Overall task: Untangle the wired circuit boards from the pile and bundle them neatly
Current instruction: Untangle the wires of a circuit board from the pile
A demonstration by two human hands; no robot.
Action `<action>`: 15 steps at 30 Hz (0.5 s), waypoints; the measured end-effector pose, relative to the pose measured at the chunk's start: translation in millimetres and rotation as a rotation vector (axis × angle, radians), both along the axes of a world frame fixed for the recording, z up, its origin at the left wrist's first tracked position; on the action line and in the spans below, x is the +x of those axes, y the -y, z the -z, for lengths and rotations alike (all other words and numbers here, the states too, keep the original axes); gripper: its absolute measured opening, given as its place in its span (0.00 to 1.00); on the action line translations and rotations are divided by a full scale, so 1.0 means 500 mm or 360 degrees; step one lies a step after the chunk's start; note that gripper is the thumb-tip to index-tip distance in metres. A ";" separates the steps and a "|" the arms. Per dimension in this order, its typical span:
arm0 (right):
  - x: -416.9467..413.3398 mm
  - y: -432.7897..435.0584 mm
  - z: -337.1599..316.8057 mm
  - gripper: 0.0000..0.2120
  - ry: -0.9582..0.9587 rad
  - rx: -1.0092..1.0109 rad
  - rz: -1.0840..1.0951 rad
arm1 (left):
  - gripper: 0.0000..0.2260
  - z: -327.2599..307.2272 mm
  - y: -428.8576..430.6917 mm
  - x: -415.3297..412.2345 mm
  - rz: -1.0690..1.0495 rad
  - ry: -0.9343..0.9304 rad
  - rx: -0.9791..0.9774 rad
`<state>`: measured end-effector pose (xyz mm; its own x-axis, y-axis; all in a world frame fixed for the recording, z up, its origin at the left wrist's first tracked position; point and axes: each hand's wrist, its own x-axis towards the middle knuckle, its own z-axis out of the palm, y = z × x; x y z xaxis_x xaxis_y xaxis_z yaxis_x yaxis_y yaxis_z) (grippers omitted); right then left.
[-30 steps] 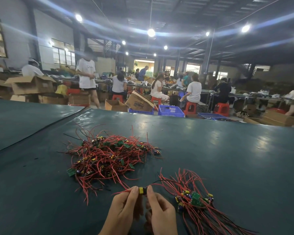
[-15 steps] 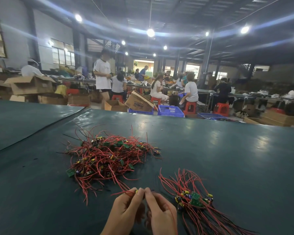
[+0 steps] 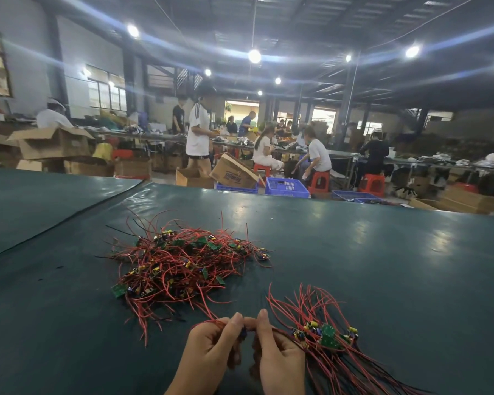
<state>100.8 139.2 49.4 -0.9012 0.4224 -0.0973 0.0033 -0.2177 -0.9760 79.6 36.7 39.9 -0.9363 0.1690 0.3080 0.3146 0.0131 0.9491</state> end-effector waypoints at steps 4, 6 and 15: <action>-0.017 -0.050 0.002 0.13 -0.0043 -0.0193 0.0118 | 0.24 -0.008 0.015 -0.017 -0.0116 -0.0121 0.0064; -0.028 -0.073 0.007 0.13 -0.0070 -0.0341 0.0185 | 0.24 -0.003 0.020 -0.026 -0.0150 -0.0118 0.0074; -0.017 -0.037 0.025 0.11 -0.0156 -0.0031 0.0079 | 0.19 0.006 0.029 -0.036 -0.0208 0.0179 0.0371</action>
